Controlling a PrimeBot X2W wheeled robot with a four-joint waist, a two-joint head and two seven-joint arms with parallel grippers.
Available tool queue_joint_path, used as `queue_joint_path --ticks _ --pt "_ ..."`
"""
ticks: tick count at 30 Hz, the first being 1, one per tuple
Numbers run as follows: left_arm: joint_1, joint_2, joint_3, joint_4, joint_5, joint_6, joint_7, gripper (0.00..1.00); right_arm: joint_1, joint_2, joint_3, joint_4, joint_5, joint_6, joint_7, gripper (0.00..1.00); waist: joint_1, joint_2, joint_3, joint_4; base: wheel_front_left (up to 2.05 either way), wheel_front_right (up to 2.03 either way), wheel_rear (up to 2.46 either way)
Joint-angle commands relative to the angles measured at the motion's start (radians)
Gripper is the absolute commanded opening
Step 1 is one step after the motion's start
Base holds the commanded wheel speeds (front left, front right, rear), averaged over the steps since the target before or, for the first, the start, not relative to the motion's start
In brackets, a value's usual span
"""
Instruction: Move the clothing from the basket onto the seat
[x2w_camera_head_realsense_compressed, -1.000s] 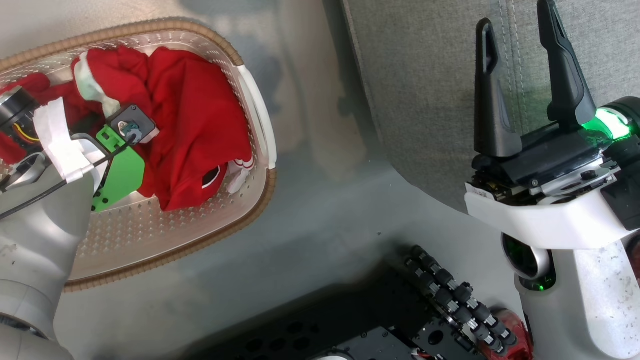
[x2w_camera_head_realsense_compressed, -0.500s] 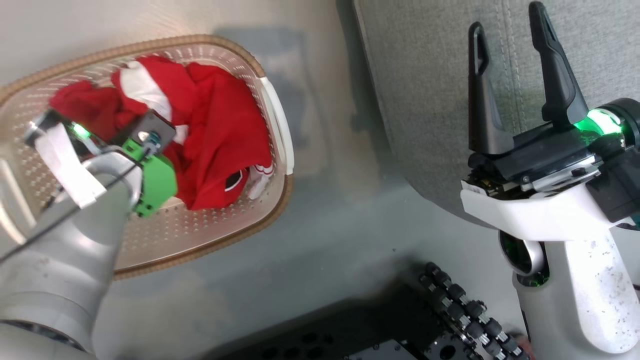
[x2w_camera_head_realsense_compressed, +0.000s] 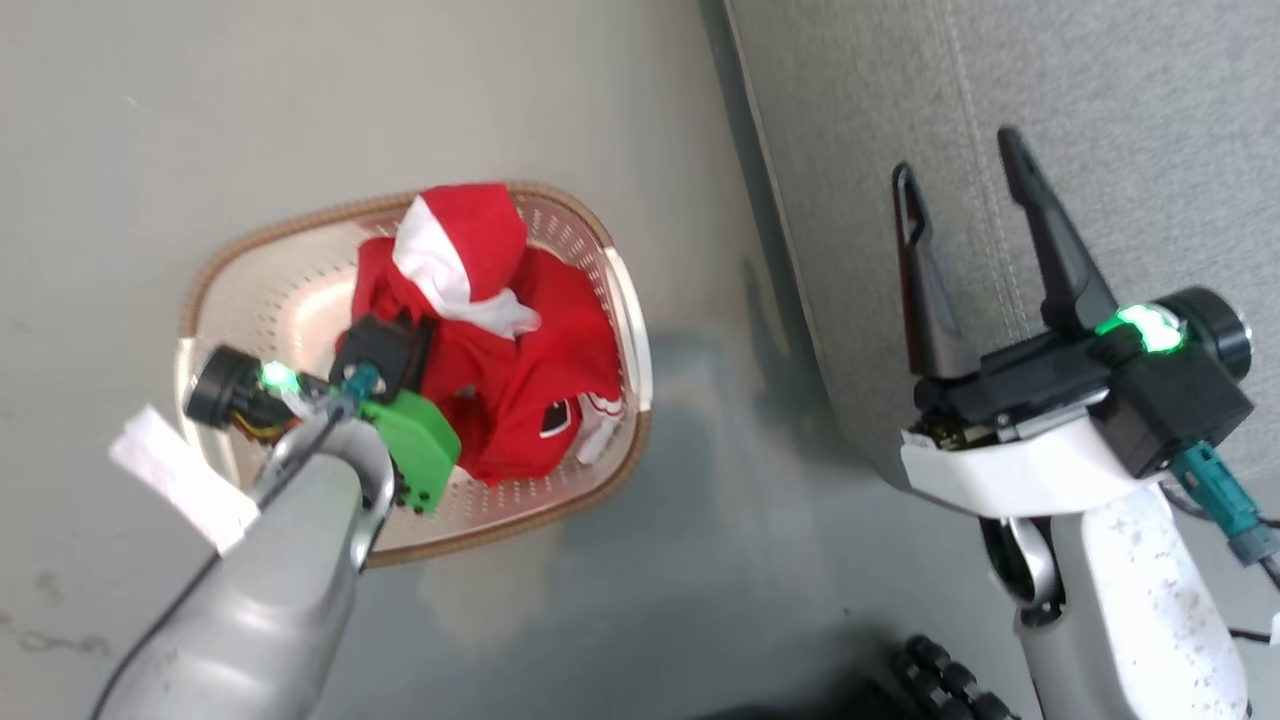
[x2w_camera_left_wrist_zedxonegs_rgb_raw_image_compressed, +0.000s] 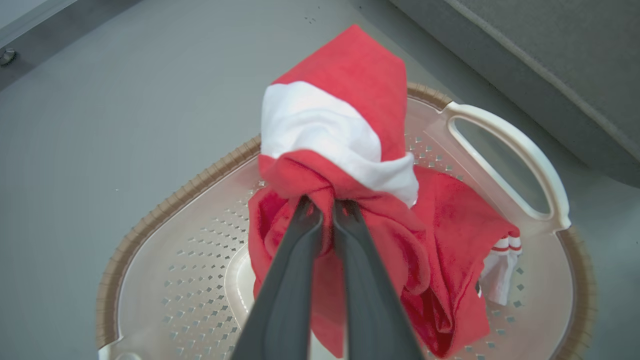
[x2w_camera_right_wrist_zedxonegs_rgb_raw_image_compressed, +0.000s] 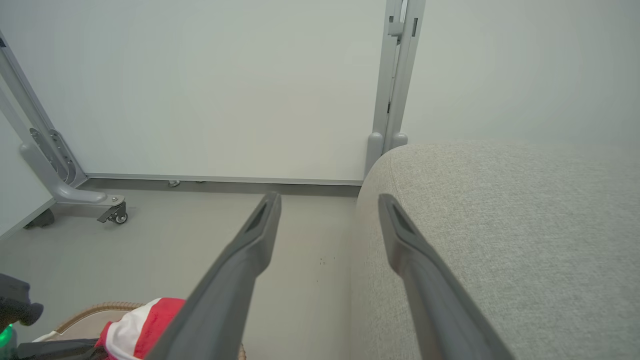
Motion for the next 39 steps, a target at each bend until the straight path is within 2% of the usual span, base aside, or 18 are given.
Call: queue_joint_path --ticks 1,16,21,28,39 --pt "0.044 -0.002 0.011 -0.026 -0.012 0.006 -0.003 0.00 0.031 -0.003 0.003 0.011 -0.008 0.000 -0.003 1.00 0.0000 0.0000 -0.169 0.080 0.00 0.00 0.00" --pt "0.375 -0.024 0.179 -0.365 -0.037 0.035 -0.003 0.00 0.256 -0.003 0.047 0.112 -0.027 0.000 -0.003 1.00 0.0000 0.0000 -0.564 0.102 0.00 0.00 0.00" --pt "0.442 -0.042 0.202 -0.452 -0.022 0.020 -0.003 0.00 0.322 -0.003 0.073 0.131 -0.027 0.000 -0.003 1.00 0.0000 0.0000 -0.651 0.104 0.00 0.00 0.00" --pt "0.453 -0.067 0.197 -0.549 0.000 -0.007 -0.003 0.00 0.347 -0.003 0.145 0.152 -0.022 0.000 -0.003 1.00 0.0000 0.0000 -0.686 0.109 0.00 0.00 0.00" --pt "0.383 -0.120 0.073 -0.615 -0.011 -0.051 0.040 0.00 0.281 -0.020 0.267 0.194 -0.023 0.000 -0.003 1.00 0.0000 0.0000 -0.702 0.118 0.00 0.00 0.00"
